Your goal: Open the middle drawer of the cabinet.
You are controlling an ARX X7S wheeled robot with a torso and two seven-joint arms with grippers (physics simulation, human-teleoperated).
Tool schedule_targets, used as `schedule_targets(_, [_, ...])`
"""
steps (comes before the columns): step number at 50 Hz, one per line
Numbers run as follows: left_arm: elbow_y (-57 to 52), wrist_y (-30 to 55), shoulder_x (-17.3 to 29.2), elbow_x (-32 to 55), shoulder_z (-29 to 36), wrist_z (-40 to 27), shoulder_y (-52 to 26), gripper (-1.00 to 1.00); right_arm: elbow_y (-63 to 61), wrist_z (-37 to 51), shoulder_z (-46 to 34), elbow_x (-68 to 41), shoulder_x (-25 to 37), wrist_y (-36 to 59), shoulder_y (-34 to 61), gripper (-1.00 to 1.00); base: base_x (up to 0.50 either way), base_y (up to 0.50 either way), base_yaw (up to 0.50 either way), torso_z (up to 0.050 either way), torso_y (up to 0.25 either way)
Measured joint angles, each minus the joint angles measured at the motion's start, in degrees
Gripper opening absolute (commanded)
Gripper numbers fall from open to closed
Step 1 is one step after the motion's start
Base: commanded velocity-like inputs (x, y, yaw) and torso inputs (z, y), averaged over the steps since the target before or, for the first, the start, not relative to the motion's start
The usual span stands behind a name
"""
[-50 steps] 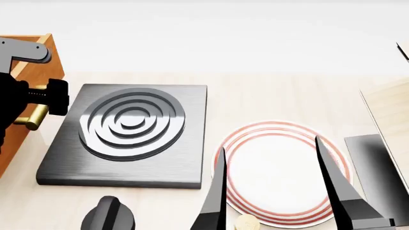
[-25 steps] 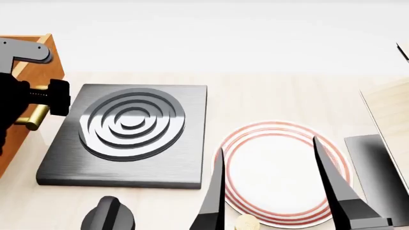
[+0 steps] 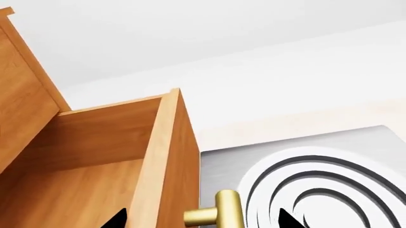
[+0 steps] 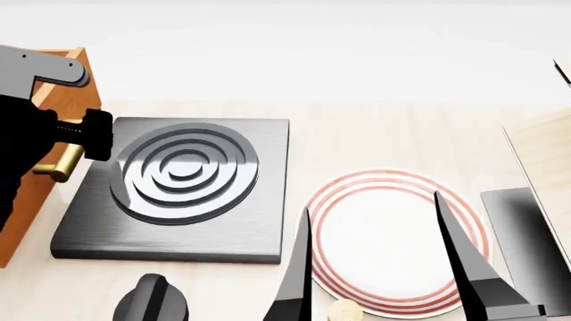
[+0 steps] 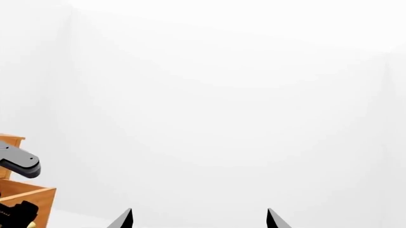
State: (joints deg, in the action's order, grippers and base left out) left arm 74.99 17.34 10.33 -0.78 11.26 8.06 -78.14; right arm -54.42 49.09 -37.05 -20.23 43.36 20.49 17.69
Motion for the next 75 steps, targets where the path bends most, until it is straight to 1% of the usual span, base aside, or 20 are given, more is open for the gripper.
schedule_targets(18, [-0.54, -0.26, -1.82, 0.26, -0.09, 0.06, 0.31, 1.0, -0.3, 0.23, 0.03, -0.27, 0.38, -0.08, 0.08, 1.0, 0.0, 0.0, 0.0, 0.0, 0.0])
schedule_targets(54, [-0.54, 0.18, -5.16, -1.47, -2.1, -2.71, 0.33, 1.0, -1.39, 0.95, 0.44, -1.06, 1.31, 0.15, 0.34, 1.0, 0.0, 0.0, 0.0, 0.0, 0.0])
schedule_targets(75, [-1.06, 1.0, -7.75, 1.19, -3.81, -5.27, 0.3, 1.0, -1.75, 1.2, 0.44, -1.28, 1.77, -0.06, 0.48, 1.0, 0.0, 0.0, 0.0, 0.0, 0.0])
